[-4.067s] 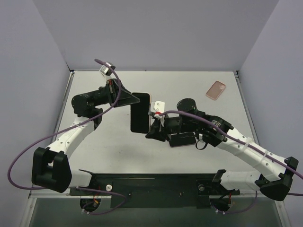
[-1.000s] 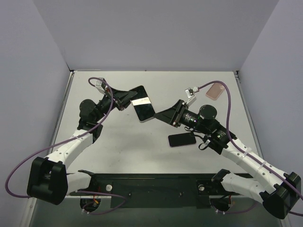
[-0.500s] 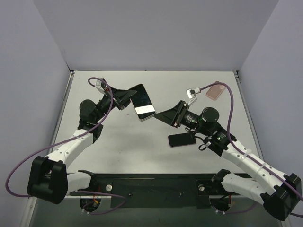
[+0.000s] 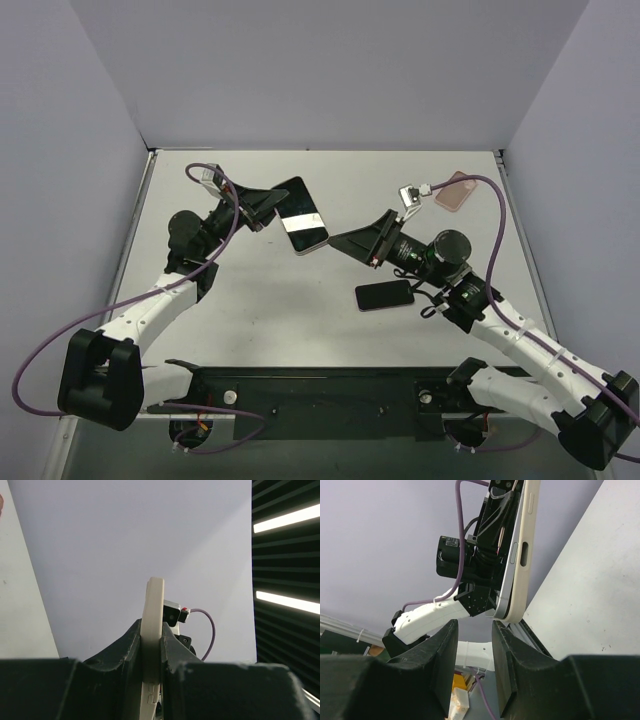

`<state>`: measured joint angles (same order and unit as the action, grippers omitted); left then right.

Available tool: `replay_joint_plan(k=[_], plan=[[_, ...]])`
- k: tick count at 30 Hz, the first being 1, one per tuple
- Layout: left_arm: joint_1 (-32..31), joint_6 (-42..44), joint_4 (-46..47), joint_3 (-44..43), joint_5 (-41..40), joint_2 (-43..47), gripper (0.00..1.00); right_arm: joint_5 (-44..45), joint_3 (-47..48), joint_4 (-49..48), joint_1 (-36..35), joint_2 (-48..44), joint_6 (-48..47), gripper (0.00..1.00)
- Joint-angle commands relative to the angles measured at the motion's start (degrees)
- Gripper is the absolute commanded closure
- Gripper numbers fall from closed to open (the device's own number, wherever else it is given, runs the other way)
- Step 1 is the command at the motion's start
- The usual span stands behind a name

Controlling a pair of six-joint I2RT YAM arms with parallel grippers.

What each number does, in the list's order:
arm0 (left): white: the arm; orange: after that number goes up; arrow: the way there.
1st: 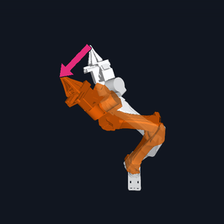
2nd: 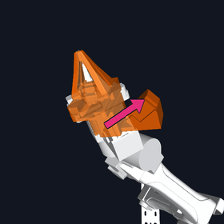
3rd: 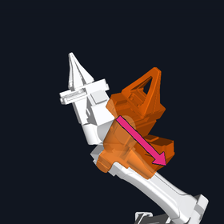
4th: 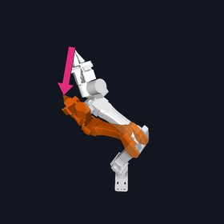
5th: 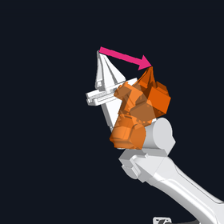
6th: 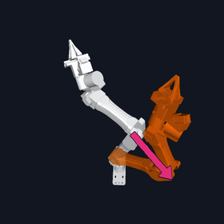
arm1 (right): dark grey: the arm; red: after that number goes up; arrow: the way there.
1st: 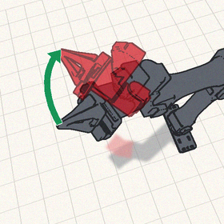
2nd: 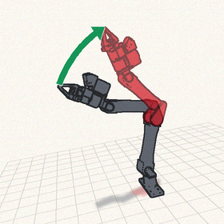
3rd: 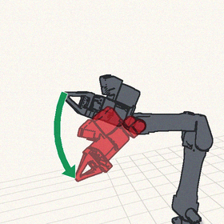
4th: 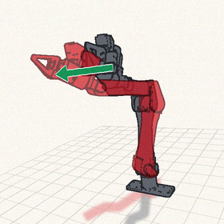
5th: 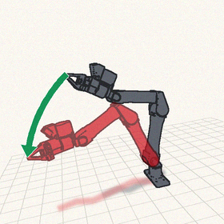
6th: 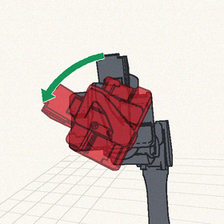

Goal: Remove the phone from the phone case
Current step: Remove the phone case from the phone.

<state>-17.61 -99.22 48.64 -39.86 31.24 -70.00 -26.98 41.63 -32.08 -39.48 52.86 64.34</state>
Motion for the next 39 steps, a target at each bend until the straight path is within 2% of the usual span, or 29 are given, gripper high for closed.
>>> replay_joint_plan(k=[1, 13, 21, 22, 26, 27, 28, 29, 31, 32, 34, 35, 36, 39], plan=[[-0.59, -0.1, 4.79, -1.98, -1.71, 1.0, 1.0, 0.0, 1.61, -7.12, -0.59, 1.89, 1.4, 0.71], [-2.52, -0.01, 5.85, -2.51, -2.5, 1.62, 1.0, 2.37, 1.18, -10.29, -1.03, 4.97, 3.96, 0.67], [-6.47, 2.63, 7.17, -1.98, -8.12, 2.59, 1.0, 22.11, 1.09, -6.33, -8.15, 6.2, 0.44, 0.68], [-6.91, 2.98, 7.17, -1.81, -8.91, 2.76, 1.0, 23.89, 0.74, -6.77, -9.2, 6.29, 0.09, 0.69], [-8.58, 6.05, 5.16, -1.98, -9.28, 3.28, 1.0, 30.14, -0.05, -7.12, -9.73, 6.29, 0.53, 0.86], [-8.76, 8.93, 4.1, -2.24, -9.01, 3.55, 1.0, 30.67, -0.23, -7.3, -9.73, 5.77, 0.35, 0.96], [-8.76, 10.87, 2.18, -2.59, -8.49, 4.51, 1.0, 30.24, 0.47, -7.04, -9.39, 5.68, 0.35, 1.0], [-8.67, 13.76, 1.03, -2.51, -8.39, 4.95, 1.0, 28.93, 1.0, -5.12, -9.12, 5.41, 0.61, 1.0], [-8.24, 16.07, -0.66, -1.55, -8.57, 6.45, 0.88, 24.99, 2.67, -4.05, -7.54, 5.24, 1.92, 1.0], [-8.15, 16.25, 0.65, -0.67, -8.57, 6.8, 0.74, 22.35, 2.5, -5.18, -6.84, 5.32, 2.98, 1.0], [-7.97, 15.9, 3.28, 0.39, -7.78, 6.54, 0.57, 19.27, 1.8, -9.48, -5.26, 5.58, 7.02, 1.0], [-8.06, 15.99, 3.82, 0.22, -7.26, 6.28, 0.53, 18.47, 1.53, -11.67, -4.38, 5.76, 9.38, 1.0], [-8.06, 16.16, 4.79, -0.04, -5.86, 6.02, 0.42, 17.76, 1.27, -12.74, -4.2, 5.85, 10.36, 1.0], [-7.97, 18.17, 6.11, -0.57, -2.34, 5.57, 0.31, 16.96, 1.0, -16.61, -2.8, 5.85, 14.84, 1.0]])
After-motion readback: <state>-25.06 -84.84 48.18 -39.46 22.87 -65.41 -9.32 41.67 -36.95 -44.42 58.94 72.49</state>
